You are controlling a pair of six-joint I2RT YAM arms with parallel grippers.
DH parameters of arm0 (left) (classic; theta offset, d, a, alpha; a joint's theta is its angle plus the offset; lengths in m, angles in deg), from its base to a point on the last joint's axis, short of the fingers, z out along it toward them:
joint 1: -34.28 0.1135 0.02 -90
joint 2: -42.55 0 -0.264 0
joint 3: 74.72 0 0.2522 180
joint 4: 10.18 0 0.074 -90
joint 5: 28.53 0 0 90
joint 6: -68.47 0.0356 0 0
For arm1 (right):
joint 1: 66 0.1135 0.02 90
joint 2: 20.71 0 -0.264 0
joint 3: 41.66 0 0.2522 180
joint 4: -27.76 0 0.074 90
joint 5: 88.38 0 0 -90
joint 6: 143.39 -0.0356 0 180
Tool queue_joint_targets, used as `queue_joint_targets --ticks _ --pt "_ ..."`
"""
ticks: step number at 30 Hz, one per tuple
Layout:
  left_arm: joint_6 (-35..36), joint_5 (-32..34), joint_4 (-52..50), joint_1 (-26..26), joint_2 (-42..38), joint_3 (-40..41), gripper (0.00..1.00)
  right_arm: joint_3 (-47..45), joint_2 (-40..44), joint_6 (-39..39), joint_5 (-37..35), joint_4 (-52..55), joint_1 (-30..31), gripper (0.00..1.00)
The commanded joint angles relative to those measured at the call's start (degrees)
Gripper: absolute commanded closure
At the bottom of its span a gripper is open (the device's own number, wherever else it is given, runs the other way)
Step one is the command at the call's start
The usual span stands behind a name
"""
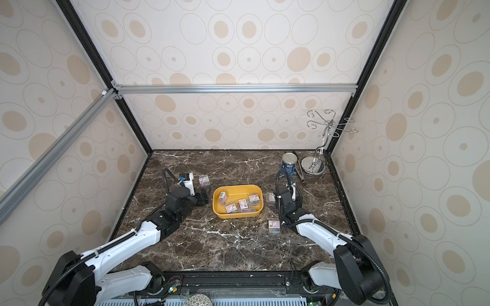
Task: Take the paper clips out of the storage box
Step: Pick up the boxed paper clips from the storage box.
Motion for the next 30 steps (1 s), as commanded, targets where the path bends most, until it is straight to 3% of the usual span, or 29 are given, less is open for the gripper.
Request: queue_joint_targets --ticks 1,3,12,30 --pt "2.5 -1.5 -4.7 -2.4 5.1 -5.5 0.32 1.5 -1.2 -0.8 -1.1 1.6 -0.1 0.26" --pt "2.5 -2.8 -5.8 -3.1 8.8 -8.1 0.40 1.6 -1.2 -0.8 -1.1 1.7 0.0 0.26" --pt "2.1 -0.3 -12.7 -5.0 20.7 -16.9 0.49 1.3 -1.1 -0.8 -1.1 1.4 0.0 0.26" --pt "1.7 10.8 -26.8 -7.7 36.4 -30.1 0.50 3.0 -2.8 -0.8 -0.9 2.9 0.0 0.26"
